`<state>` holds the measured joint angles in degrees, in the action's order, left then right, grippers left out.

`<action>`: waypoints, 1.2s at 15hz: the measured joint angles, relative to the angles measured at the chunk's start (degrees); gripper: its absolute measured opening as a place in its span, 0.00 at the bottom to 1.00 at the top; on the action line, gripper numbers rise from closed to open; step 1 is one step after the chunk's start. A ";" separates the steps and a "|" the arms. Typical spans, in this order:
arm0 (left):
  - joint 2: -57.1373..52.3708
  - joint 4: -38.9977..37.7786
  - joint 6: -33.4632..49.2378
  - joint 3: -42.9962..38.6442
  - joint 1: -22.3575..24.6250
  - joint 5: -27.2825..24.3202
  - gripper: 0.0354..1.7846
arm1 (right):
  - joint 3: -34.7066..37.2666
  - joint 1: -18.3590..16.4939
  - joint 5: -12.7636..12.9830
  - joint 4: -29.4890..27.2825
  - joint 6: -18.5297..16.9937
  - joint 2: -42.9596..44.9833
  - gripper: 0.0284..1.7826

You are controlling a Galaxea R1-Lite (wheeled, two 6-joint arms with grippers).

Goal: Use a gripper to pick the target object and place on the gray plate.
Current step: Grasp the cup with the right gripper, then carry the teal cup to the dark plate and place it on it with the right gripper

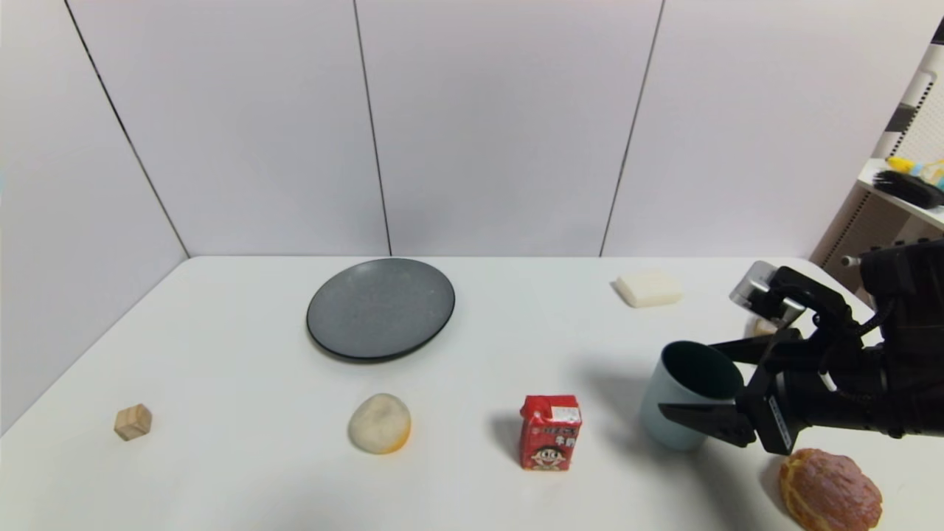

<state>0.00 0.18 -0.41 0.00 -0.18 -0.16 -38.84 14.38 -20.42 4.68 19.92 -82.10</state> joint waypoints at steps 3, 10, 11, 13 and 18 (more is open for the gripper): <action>0.00 0.00 0.01 0.00 0.00 -0.02 0.94 | 0.01 0.00 -0.02 0.02 0.00 -0.41 0.85; 0.00 0.00 0.04 0.00 0.00 -0.02 0.94 | 0.80 0.00 -0.11 0.11 -0.07 -0.48 0.61; 0.00 0.00 0.01 0.00 0.00 -0.02 0.94 | 0.80 0.00 -0.17 0.09 -0.07 -0.45 0.61; 0.00 0.00 0.04 0.00 0.00 0.00 0.94 | 0.23 0.00 -0.17 0.00 -0.44 -0.39 0.61; 0.00 0.00 0.01 0.00 0.00 -0.02 0.94 | -8.73 1.02 -0.30 -0.17 -3.96 0.16 0.61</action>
<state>0.00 0.18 -0.40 0.00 -0.18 -0.18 -47.57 15.41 -20.72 4.51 15.96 -81.95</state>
